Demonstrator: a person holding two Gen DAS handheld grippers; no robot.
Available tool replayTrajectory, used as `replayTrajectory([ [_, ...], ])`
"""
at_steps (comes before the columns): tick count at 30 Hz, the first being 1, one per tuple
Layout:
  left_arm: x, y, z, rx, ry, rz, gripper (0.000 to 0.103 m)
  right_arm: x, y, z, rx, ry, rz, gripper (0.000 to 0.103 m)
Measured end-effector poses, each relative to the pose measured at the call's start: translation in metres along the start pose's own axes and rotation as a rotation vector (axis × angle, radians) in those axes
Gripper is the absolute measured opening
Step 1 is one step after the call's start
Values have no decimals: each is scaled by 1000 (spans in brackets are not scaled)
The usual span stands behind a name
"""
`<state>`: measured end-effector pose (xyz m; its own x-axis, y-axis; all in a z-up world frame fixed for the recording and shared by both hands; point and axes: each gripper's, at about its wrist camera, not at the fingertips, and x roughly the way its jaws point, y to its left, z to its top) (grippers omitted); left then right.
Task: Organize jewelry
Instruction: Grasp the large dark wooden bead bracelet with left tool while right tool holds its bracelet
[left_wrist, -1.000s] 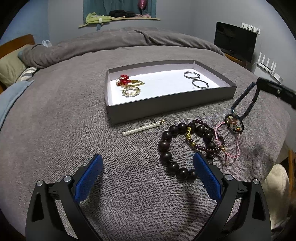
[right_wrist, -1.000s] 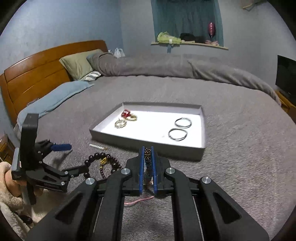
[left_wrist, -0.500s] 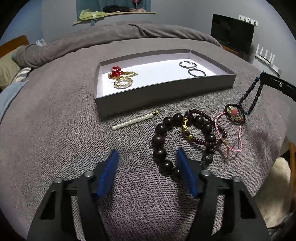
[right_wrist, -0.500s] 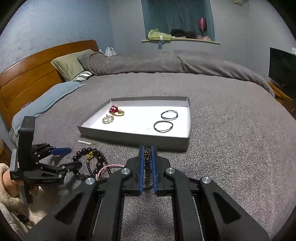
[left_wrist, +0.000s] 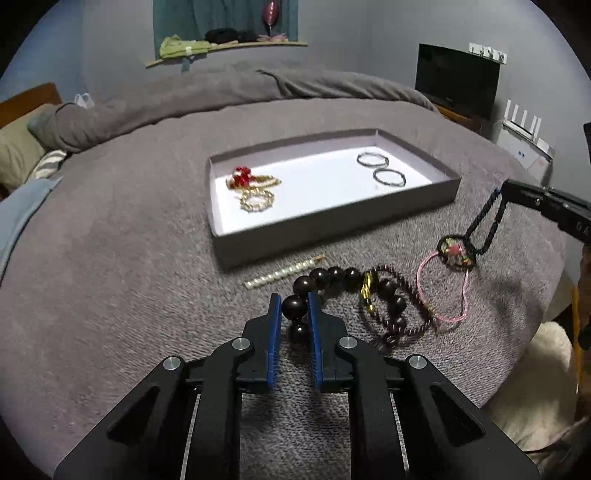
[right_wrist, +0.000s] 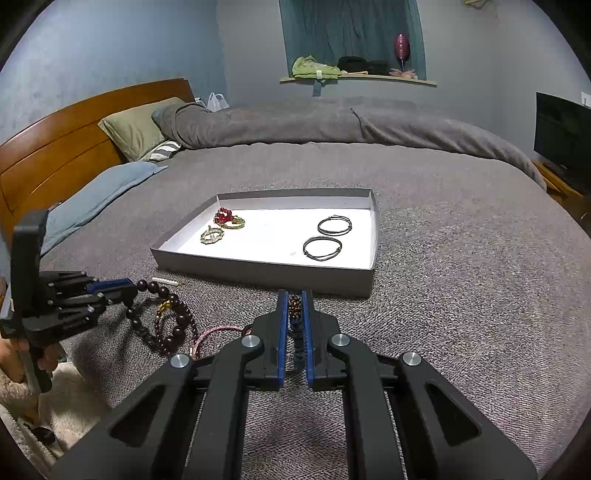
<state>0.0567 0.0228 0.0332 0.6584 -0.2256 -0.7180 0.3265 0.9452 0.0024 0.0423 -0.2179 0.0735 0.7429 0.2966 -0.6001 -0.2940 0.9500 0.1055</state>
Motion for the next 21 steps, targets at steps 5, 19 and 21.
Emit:
replayTrajectory([
  [5, -22, 4, 12, -3, -59, 6, 15, -3, 0, 2, -4, -10, 0, 7],
  [19, -64, 34, 61, -10, -204, 120, 15, -10, -11, 40, -11, -85, -33, 7],
  [21, -63, 38, 71, -15, -214, 117, 15, -7, -16, 51, -7, -92, -42, 7],
])
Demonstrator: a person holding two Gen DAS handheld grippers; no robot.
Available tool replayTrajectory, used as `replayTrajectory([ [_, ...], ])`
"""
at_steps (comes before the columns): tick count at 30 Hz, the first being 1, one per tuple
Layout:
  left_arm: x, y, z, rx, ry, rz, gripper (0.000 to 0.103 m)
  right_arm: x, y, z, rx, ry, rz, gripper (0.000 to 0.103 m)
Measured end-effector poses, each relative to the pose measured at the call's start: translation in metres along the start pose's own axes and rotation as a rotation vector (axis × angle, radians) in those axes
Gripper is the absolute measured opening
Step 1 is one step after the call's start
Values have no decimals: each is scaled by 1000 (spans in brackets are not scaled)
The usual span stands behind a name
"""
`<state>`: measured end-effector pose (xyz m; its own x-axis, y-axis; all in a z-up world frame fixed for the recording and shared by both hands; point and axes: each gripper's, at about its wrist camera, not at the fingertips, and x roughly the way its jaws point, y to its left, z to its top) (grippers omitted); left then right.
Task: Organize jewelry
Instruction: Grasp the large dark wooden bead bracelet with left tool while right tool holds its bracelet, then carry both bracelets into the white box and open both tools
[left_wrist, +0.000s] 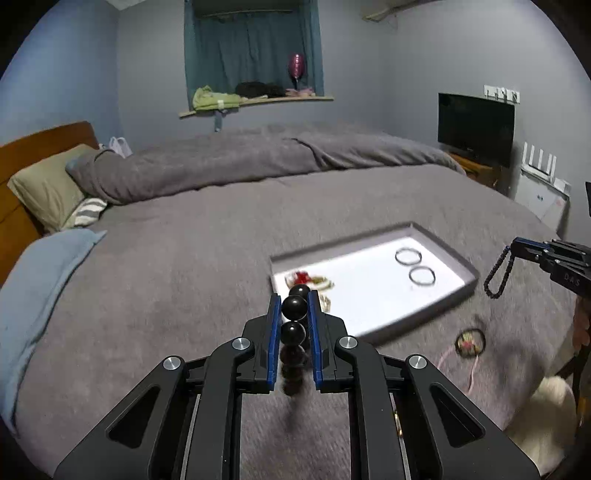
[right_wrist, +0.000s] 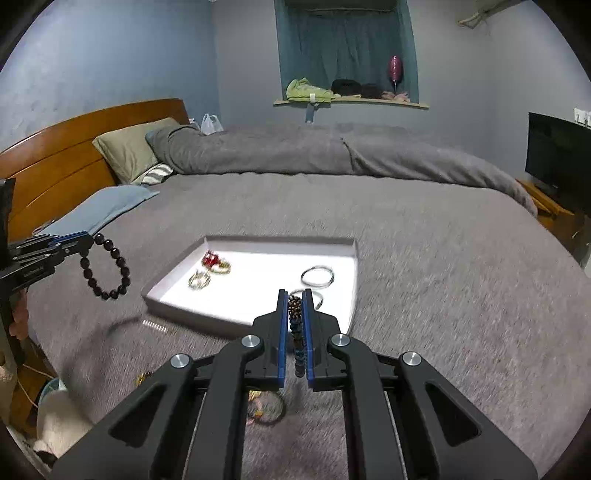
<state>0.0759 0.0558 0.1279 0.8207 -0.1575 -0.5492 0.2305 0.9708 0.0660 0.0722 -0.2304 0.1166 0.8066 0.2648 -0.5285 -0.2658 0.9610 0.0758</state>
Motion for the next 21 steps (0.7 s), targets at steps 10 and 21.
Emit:
replayTrajectory([
  [10, 42, -21, 34, 0, -2, -76, 15, 38, -3, 34, 8, -26, 14, 7],
  [21, 104, -41, 18, -61, 119, -195, 15, 89, 16, 18, -9, 81, 87, 7],
])
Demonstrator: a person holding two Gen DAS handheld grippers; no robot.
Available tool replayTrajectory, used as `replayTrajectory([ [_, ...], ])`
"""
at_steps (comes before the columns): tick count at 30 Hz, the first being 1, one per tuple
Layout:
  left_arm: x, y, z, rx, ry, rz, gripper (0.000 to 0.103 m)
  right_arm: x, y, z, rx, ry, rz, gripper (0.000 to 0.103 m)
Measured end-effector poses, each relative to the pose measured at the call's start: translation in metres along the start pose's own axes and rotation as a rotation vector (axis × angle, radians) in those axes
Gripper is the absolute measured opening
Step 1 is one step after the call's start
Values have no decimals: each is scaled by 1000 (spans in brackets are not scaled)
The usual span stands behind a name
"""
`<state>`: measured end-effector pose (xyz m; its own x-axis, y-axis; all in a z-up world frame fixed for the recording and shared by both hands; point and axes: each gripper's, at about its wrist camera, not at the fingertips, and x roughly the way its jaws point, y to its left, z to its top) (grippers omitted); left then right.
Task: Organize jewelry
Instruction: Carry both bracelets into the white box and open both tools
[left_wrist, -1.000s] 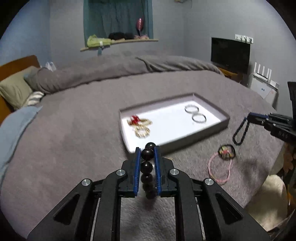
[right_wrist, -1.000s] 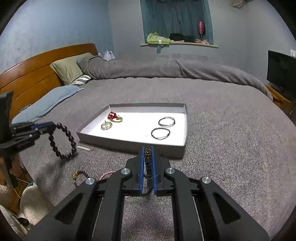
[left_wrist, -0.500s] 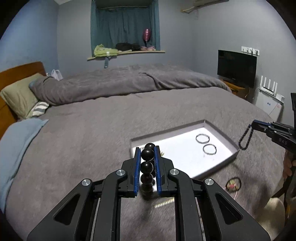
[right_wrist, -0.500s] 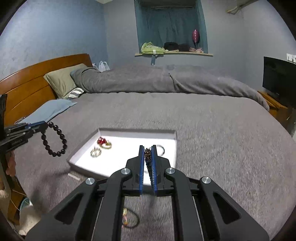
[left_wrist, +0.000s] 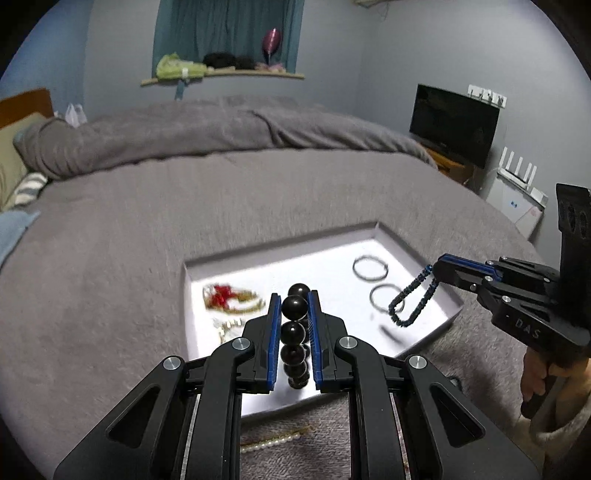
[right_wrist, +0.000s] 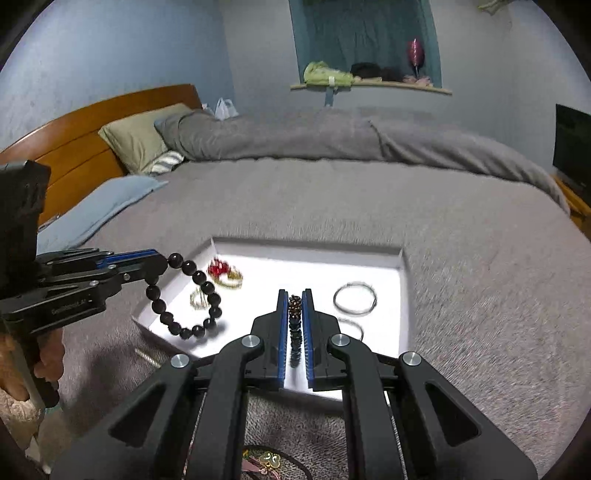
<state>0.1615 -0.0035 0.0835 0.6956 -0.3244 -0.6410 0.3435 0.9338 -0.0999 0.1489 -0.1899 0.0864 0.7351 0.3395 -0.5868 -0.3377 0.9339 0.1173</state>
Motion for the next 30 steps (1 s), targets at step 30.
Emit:
replayTrajectory([
  [30, 36, 41, -40, -67, 152, 87, 15, 25, -30, -35, 58, 139, -104, 7],
])
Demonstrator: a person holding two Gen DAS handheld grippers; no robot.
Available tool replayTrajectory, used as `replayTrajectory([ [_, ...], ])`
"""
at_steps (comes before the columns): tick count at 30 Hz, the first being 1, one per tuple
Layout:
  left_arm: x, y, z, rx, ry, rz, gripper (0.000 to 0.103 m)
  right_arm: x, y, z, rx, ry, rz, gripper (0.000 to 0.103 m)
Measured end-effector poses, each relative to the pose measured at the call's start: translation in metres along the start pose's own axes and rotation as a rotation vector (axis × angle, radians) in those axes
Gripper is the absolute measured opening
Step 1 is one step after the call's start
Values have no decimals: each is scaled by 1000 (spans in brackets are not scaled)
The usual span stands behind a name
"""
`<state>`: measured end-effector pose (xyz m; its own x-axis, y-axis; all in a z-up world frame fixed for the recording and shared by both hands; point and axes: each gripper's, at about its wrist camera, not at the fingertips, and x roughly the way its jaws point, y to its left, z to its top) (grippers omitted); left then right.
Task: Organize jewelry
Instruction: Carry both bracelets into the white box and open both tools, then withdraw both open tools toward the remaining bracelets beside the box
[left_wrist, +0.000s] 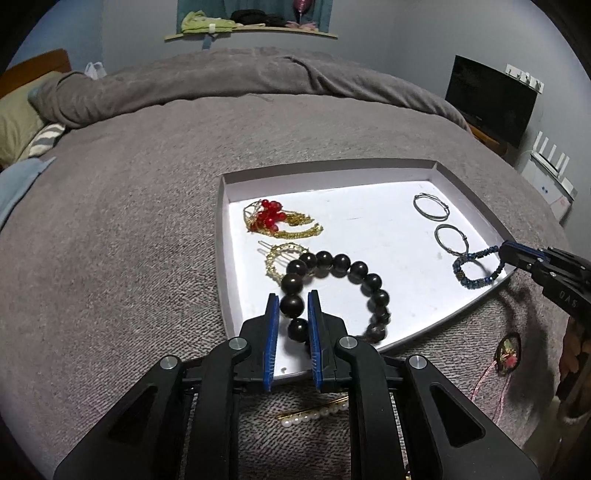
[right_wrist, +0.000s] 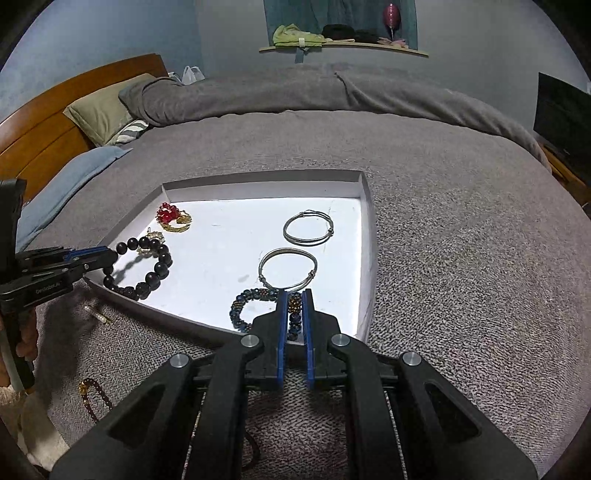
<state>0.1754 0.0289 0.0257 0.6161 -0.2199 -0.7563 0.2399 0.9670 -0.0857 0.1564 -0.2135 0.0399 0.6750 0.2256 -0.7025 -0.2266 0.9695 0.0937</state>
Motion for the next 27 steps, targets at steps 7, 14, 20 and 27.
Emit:
replayTrajectory([
  [7, -12, -1, 0, 0, -29, 8, 32, -11, 1, 0, -2, -28, 1, 9],
  [14, -32, -6, -2, 30, -62, 28, 37, -31, 5, -1, -9, -77, -13, 51],
  [20, -45, -8, -7, 33, -84, 45, 52, -53, 6, -5, -10, -123, -23, 79],
  [27, -59, -11, -14, 39, -101, 71, 66, -69, 5, -10, 5, -137, -10, 90],
])
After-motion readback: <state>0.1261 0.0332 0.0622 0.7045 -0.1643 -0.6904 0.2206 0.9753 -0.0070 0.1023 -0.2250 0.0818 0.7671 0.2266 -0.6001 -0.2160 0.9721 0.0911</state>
